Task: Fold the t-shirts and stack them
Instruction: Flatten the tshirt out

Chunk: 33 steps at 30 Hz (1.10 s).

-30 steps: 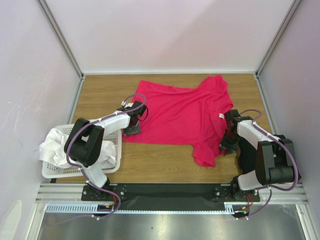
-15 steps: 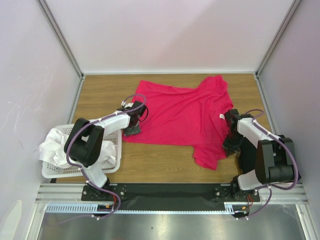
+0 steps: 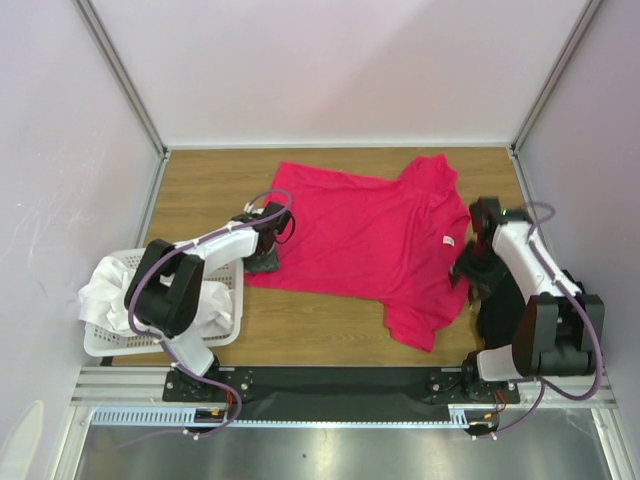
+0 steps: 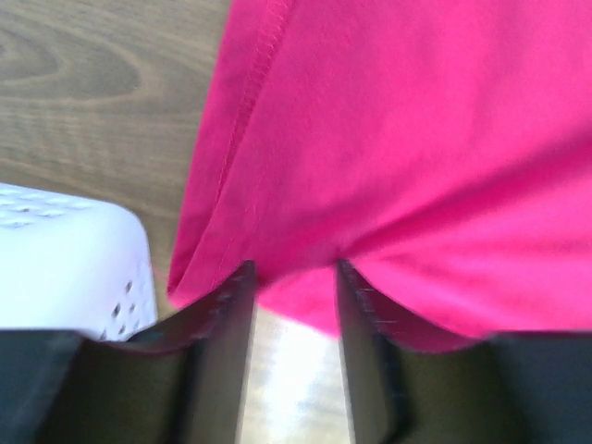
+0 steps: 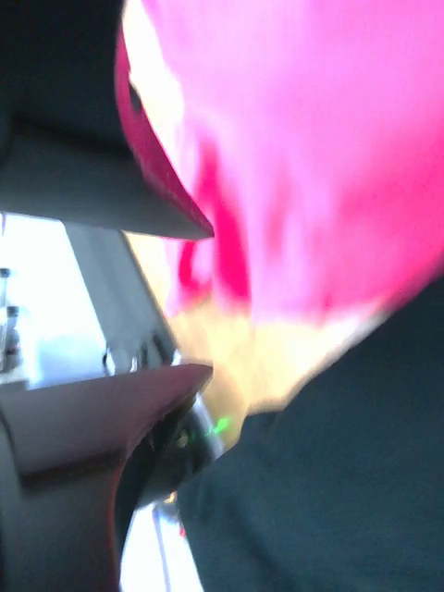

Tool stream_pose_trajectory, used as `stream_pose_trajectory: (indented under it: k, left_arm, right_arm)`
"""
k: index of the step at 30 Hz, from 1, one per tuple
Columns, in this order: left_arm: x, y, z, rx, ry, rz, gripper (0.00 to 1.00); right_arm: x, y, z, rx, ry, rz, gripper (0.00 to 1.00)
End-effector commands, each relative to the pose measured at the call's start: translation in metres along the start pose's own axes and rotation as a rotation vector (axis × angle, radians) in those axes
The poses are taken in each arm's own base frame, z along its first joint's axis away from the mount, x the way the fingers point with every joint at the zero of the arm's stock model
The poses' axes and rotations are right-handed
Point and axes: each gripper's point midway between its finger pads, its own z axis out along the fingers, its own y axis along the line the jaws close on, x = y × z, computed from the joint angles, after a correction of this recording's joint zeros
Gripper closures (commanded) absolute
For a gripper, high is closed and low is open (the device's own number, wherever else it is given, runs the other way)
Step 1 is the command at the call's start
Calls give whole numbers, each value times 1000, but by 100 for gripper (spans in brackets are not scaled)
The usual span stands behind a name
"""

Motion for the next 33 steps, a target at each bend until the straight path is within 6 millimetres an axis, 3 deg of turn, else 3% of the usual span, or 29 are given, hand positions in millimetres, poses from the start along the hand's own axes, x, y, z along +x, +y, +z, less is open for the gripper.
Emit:
stream_pose_trajectory:
  k: [1, 2, 4, 5, 7, 8, 11, 12, 13, 14, 15, 17, 18, 19, 22, 27, 33]
  left_arm:
    - [-27, -11, -44, 108, -87, 67, 52]
    - [-44, -17, -57, 143, -136, 83, 50]
    - [-68, -23, -80, 192, -213, 75, 39]
    - [-91, -33, -98, 242, -282, 75, 37]
    - [-114, -45, -109, 277, -344, 83, 35]
    - [-139, -54, -124, 310, -416, 76, 34]
    - [-181, -70, -127, 294, -503, 55, 33]
    - [-192, -74, -126, 289, -516, 50, 32]
    - [-199, -78, -108, 258, -499, 49, 32]
    - [-215, -84, -115, 279, -522, 22, 32]
    - [-222, -87, -111, 289, -513, 7, 33]
    - [-237, -94, -101, 360, -492, -44, 33]
    - [-238, -97, -83, 369, -455, -62, 34]
    - [-246, -93, -74, 400, -439, -94, 35]
    - [-261, -86, -48, 422, -428, -162, 37]
    - [-272, -87, -27, 447, -442, -169, 38]
    - [-251, -106, 7, 477, -361, -185, 46]
  right_arm:
    - [-68, 53, -67, -210, -202, -46, 37]
    - [-81, 64, -72, -227, -217, -76, 34]
    - [-110, 87, -105, -319, -308, -81, 28]
    - [-127, 104, -108, -361, -351, -95, 30]
    - [-149, 118, -111, -392, -415, -81, 34]
    - [-172, 124, -111, -425, -474, -47, 34]
    - [-205, 133, -89, -414, -517, 22, 34]
    - [-213, 135, -70, -393, -499, 40, 39]
    - [-223, 131, -61, -382, -501, 77, 41]
    - [-234, 135, -55, -394, -514, 91, 44]
    - [-238, 135, -46, -398, -511, 96, 49]
    - [-249, 138, -23, -385, -506, 98, 51]
    - [-252, 142, -18, -396, -493, 87, 53]
    - [-252, 145, -2, -385, -468, 76, 53]
    - [-258, 150, 17, -385, -463, 59, 54]
    - [-262, 161, 42, -400, -432, 58, 60]
    - [-270, 157, 63, -331, -404, 20, 71]
